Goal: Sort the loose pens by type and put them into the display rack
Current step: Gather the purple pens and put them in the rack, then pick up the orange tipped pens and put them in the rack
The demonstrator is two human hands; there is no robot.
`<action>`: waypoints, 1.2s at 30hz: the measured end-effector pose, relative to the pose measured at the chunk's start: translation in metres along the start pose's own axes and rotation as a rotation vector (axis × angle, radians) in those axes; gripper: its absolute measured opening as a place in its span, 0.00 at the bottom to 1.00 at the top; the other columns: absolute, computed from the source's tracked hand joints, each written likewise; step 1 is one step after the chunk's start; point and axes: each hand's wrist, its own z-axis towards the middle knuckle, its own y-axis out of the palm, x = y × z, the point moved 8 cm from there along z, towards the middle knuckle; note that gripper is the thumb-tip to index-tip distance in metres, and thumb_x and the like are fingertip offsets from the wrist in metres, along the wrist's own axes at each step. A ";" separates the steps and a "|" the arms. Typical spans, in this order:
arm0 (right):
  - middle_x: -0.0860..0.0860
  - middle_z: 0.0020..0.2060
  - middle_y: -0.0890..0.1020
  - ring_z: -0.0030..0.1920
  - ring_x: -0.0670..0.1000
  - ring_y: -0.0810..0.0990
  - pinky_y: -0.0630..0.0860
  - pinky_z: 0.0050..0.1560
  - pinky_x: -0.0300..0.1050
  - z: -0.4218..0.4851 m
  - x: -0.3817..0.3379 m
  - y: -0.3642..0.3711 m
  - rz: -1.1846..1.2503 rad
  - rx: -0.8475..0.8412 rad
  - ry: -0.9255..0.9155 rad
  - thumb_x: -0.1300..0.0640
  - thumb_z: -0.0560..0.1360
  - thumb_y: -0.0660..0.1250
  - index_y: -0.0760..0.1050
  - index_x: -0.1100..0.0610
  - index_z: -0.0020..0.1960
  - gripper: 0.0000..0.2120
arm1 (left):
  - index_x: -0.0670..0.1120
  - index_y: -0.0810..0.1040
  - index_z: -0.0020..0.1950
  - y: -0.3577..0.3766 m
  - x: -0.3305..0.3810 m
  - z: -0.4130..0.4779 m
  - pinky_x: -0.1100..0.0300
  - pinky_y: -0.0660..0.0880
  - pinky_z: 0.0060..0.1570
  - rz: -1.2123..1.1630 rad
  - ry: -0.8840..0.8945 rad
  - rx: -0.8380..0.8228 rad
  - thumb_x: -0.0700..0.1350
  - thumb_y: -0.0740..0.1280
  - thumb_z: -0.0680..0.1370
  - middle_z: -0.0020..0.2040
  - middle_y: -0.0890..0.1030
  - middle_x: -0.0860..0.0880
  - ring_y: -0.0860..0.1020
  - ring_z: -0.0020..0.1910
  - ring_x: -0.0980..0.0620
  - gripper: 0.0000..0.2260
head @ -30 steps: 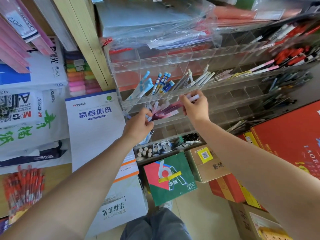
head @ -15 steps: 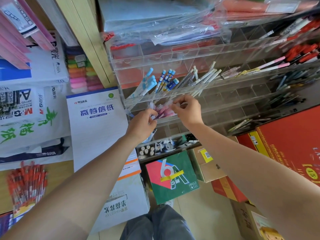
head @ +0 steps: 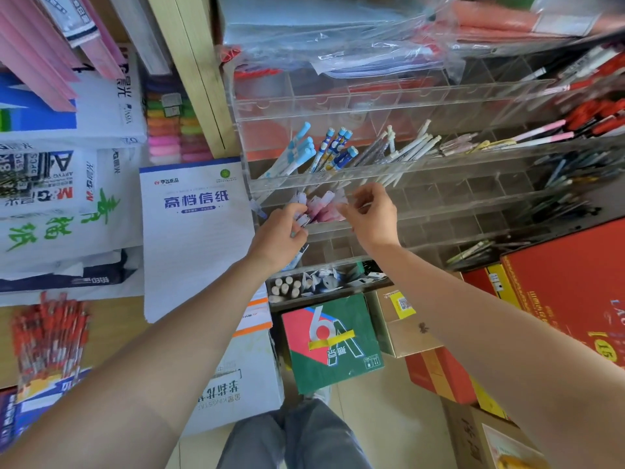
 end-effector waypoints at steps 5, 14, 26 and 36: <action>0.47 0.33 0.74 0.32 0.42 0.69 0.67 0.34 0.32 -0.025 -0.026 0.002 0.006 -0.040 -0.079 0.59 0.73 0.70 0.71 0.56 0.42 0.07 | 0.48 0.77 0.56 -0.018 -0.003 -0.023 0.51 0.76 0.49 0.003 -0.023 0.110 0.45 0.63 0.79 0.46 0.80 0.51 0.79 0.47 0.48 0.07; 0.54 0.28 0.75 0.30 0.51 0.71 0.70 0.34 0.47 -0.125 -0.113 0.140 0.041 -0.421 -0.177 0.52 0.75 0.67 0.74 0.57 0.37 0.11 | 0.46 0.80 0.46 -0.105 -0.088 -0.121 0.49 0.77 0.47 -0.111 -0.161 0.228 0.49 0.62 0.79 0.39 0.82 0.50 0.80 0.42 0.45 0.10; 0.53 0.30 0.75 0.30 0.48 0.72 0.69 0.36 0.45 -0.359 -0.230 0.470 -0.068 -0.802 -0.148 0.57 0.78 0.63 0.75 0.59 0.39 0.10 | 0.47 0.77 0.51 -0.270 -0.395 -0.381 0.54 0.73 0.43 -0.123 -0.402 0.345 0.49 0.62 0.80 0.45 0.82 0.48 0.79 0.45 0.47 0.08; 0.51 0.38 0.80 0.31 0.46 0.78 0.75 0.32 0.38 -0.479 -0.257 0.669 -0.326 -1.111 -0.123 0.59 0.79 0.62 0.76 0.55 0.50 0.04 | 0.45 0.78 0.54 -0.327 -0.597 -0.512 0.54 0.73 0.54 -0.240 -0.666 0.257 0.45 0.59 0.81 0.54 0.82 0.47 0.78 0.55 0.48 0.09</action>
